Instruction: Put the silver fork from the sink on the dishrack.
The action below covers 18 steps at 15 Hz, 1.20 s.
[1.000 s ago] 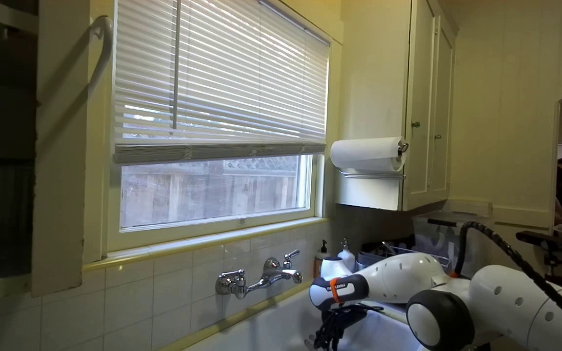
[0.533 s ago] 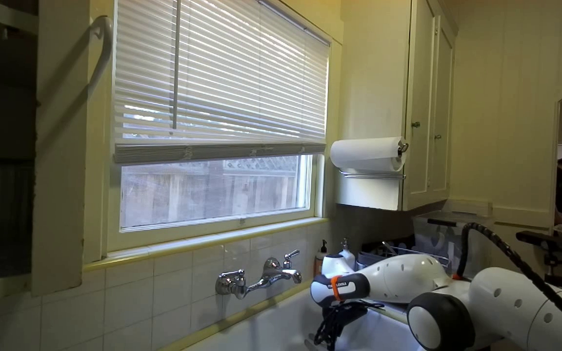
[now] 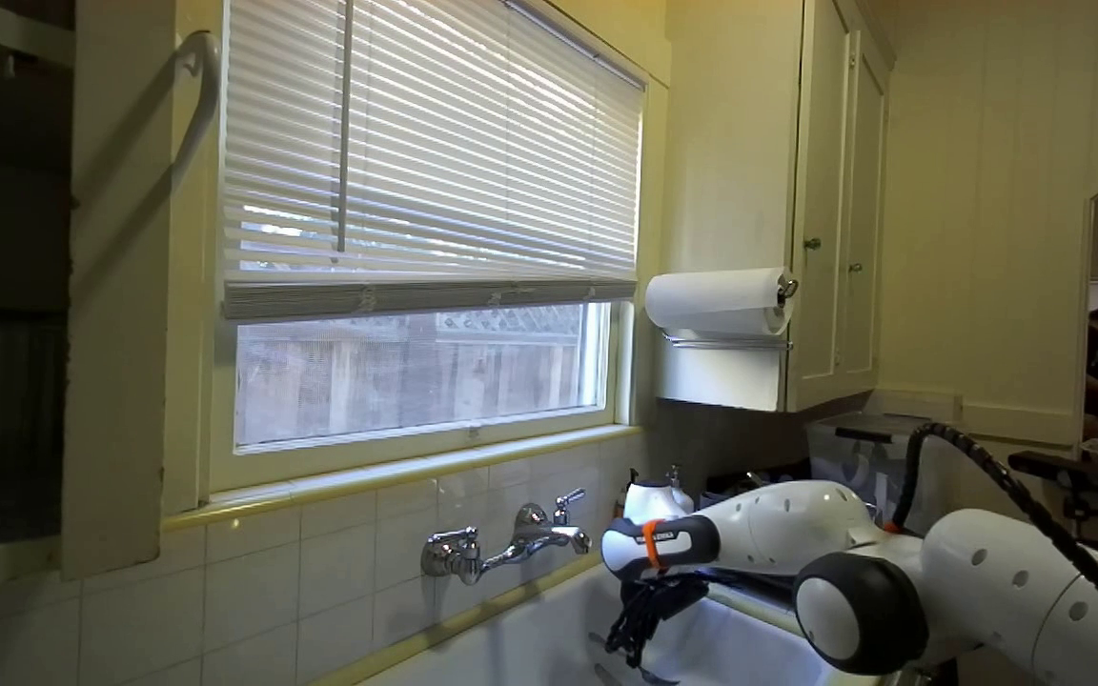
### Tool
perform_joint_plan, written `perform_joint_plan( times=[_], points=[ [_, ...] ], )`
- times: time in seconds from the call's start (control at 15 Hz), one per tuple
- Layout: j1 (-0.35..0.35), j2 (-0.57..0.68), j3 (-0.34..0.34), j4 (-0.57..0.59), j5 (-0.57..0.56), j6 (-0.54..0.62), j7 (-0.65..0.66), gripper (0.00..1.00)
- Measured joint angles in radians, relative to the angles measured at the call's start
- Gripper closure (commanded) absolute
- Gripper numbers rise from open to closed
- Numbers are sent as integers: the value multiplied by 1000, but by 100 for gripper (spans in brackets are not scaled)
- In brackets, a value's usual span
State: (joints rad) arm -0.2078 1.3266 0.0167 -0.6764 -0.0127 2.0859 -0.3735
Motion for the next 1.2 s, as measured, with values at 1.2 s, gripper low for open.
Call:
perform_joint_plan(
  times=[1.2],
  points=[
    [171, -316, -143, -854, 14, 924, 572, 98]
  ],
)
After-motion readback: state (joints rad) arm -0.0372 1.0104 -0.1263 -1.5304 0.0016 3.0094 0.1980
